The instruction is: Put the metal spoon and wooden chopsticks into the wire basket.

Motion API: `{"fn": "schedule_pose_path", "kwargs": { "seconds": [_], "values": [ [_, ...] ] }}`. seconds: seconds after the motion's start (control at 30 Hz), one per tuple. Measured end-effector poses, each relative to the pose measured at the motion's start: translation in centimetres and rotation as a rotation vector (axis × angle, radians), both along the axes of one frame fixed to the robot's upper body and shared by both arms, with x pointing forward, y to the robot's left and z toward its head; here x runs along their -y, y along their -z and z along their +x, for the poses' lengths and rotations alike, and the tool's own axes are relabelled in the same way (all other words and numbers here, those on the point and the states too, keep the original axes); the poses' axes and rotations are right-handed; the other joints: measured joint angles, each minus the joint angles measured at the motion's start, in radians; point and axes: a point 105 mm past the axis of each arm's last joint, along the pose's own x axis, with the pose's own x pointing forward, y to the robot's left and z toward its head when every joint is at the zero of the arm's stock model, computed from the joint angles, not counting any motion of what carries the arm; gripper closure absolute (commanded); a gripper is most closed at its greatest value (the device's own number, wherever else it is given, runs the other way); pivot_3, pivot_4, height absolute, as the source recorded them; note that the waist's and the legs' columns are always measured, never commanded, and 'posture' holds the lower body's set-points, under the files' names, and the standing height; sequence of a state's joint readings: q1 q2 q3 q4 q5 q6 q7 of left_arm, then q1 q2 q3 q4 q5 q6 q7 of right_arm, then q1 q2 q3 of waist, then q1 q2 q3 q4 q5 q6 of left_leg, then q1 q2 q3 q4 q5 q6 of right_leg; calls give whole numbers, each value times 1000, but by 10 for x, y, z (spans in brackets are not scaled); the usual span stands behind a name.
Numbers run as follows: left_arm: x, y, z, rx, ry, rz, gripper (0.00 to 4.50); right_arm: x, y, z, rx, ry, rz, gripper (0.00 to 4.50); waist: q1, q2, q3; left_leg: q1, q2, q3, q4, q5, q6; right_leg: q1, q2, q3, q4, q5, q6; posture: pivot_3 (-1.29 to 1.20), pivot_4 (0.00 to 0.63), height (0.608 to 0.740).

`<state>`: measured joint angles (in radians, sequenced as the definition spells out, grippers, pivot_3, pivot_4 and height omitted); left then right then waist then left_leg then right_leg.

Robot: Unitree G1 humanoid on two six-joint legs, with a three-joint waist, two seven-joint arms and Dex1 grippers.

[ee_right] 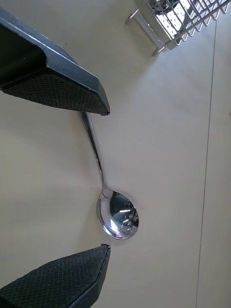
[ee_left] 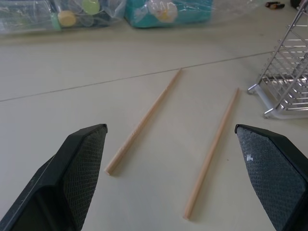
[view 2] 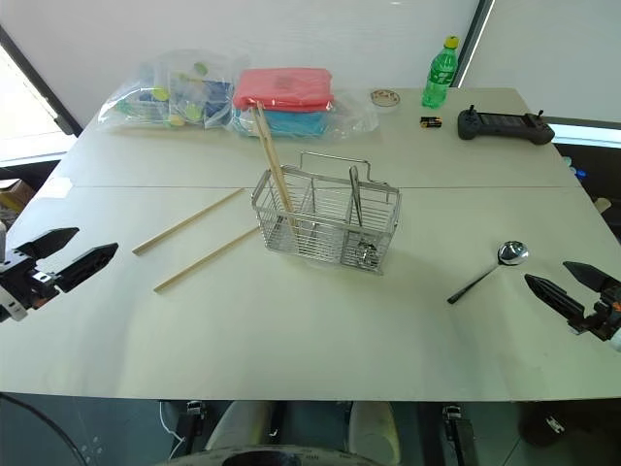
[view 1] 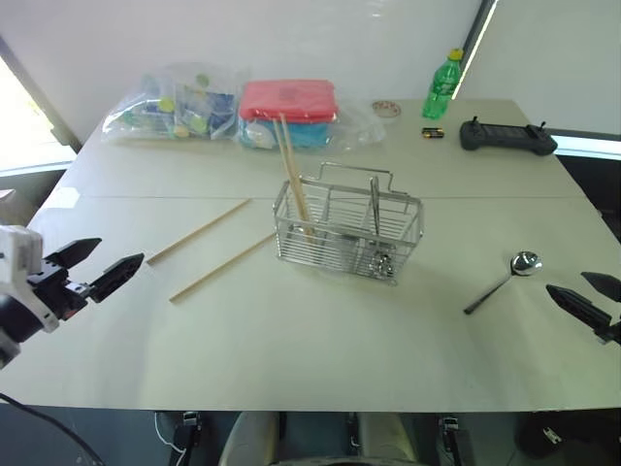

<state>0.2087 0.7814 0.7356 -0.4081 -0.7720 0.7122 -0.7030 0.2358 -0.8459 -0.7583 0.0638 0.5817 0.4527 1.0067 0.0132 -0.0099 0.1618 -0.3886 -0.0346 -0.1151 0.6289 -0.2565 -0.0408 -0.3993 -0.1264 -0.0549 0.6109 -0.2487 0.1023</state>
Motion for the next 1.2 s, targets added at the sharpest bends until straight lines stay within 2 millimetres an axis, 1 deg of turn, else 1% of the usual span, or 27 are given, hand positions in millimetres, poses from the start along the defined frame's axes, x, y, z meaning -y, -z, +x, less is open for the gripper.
{"fn": "schedule_pose_path", "kwargs": {
  "seconds": [0.6, 0.8, 0.93, 1.07, 1.13, 1.2],
  "values": [
    [4, -4, 5, -2, 16, 3, 0, 1, 1, -1, -4, 2, 0, 105, 0, 0, 0, 0, 0, 0, 0, 0, 0, 0, 0, 0, 0, 0, 0, 0, 150, 692],
    [8, -10, 10, 24, 24, 3, 0, 1, 2, -2, -2, 18, -6, 105, 0, 0, 0, 0, -1, 0, 0, 0, 0, 1, 0, 0, 0, 0, 0, 0, 150, 692],
    [13, -9, 15, 19, 40, -4, 0, -8, 1, 0, 25, 33, -38, 105, 0, 1, 0, 0, -1, 0, 0, 0, 0, 1, 1, 0, 0, 0, 0, 0, 150, 692],
    [28, -20, 25, 27, 103, -40, 0, -20, -11, 10, 76, 98, -108, 105, 0, 0, -1, 1, -1, -1, 1, 0, 0, 1, 1, 0, 2, 0, 1, 0, 150, 692],
    [38, -27, 29, 24, 148, -48, 0, -19, -15, 17, 74, 180, -139, 105, 0, 0, -1, 1, -1, -1, 2, 0, 0, 1, 1, 0, 2, 0, 0, 0, 150, 692],
    [62, -42, 30, 39, 259, -56, 0, -17, -17, 26, 65, 322, -141, 105, 0, -2, -1, 0, -1, -2, 2, 0, 0, 0, 2, 0, 2, 1, -1, 0, 150, 692]
  ]
}}
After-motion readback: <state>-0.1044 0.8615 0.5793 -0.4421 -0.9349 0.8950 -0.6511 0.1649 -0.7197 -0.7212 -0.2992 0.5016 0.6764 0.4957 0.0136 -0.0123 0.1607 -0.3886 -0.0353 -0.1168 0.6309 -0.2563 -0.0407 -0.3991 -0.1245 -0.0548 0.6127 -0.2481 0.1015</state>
